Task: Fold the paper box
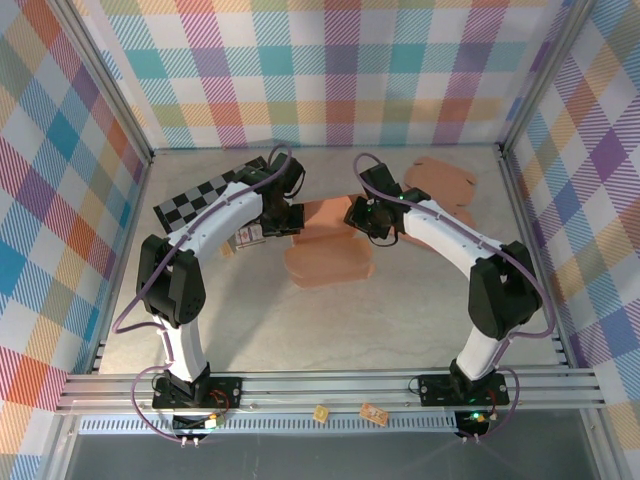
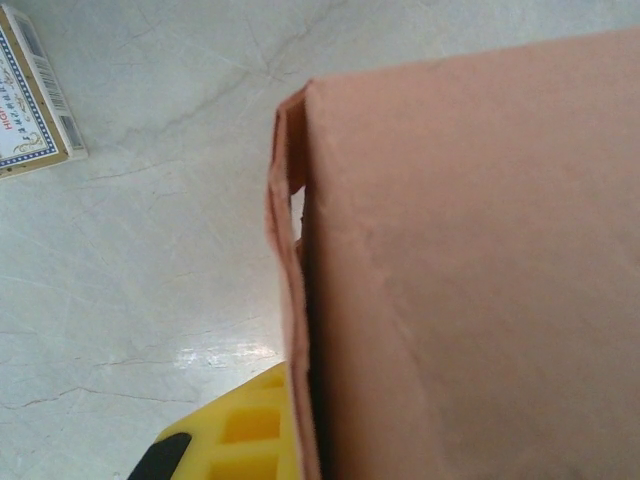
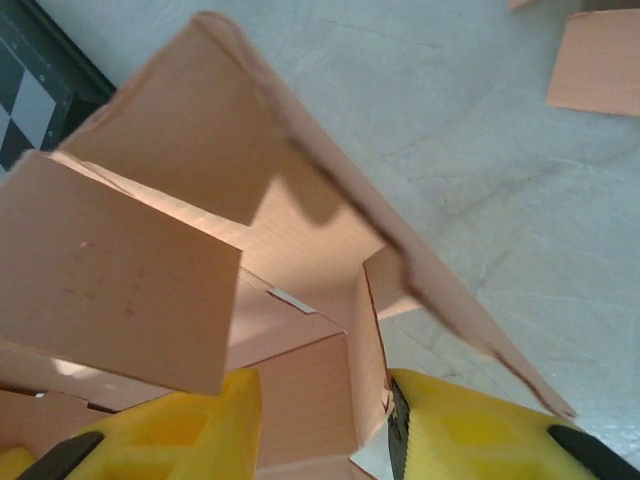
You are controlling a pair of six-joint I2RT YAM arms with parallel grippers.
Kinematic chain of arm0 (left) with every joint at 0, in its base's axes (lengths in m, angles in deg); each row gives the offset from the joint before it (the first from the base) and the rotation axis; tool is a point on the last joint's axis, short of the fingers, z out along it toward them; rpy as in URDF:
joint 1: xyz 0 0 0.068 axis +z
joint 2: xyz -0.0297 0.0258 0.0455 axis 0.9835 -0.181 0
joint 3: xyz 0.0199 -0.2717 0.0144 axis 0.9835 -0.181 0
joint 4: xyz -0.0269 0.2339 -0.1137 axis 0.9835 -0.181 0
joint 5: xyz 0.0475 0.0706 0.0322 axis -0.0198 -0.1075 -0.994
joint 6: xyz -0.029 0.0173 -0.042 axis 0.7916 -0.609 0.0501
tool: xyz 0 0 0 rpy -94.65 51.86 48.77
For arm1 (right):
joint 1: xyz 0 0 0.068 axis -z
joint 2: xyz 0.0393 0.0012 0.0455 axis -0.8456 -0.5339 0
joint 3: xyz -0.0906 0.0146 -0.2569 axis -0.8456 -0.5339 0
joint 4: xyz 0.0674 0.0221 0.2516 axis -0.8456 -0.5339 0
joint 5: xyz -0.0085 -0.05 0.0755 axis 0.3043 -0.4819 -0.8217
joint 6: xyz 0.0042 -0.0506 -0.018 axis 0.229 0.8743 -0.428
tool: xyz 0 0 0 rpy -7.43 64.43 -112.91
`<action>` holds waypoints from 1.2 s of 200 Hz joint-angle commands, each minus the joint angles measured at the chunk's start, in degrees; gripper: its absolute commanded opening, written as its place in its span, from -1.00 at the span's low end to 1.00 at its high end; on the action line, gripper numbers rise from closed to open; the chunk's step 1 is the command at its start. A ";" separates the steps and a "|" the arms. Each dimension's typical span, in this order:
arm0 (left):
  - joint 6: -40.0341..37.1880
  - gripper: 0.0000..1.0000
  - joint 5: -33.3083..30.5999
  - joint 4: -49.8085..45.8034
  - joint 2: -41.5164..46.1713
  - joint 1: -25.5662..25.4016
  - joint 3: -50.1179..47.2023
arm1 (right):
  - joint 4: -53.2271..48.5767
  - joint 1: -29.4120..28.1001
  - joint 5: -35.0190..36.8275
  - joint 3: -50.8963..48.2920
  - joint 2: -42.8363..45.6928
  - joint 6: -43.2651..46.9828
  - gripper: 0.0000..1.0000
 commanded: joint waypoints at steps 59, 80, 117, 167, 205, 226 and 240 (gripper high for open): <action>0.62 -1.00 1.08 0.51 2.24 -0.63 -0.53 | 3.84 -1.53 -7.67 3.02 -2.32 3.48 -0.27; 0.70 -1.00 1.08 1.32 2.58 -0.63 -0.82 | 3.90 -1.89 -8.97 2.93 -2.27 3.65 -0.26; -1.58 -1.00 1.60 4.70 3.09 -0.63 -1.31 | 0.47 -1.29 -10.14 6.20 1.47 11.41 -0.11; -6.61 -1.00 5.82 12.54 0.51 -0.54 0.94 | -0.37 14.59 -31.79 13.74 7.46 15.66 0.13; -12.56 -1.00 15.63 14.62 -5.03 0.63 8.34 | 7.01 29.53 -42.45 11.29 9.01 9.24 0.02; -17.71 -1.00 21.40 14.56 -7.60 1.92 11.71 | 14.85 35.16 -51.14 7.64 7.69 6.02 -0.05; -19.25 -1.00 26.94 15.86 -9.16 3.62 12.64 | 16.84 36.34 -55.74 6.65 5.82 8.79 -0.07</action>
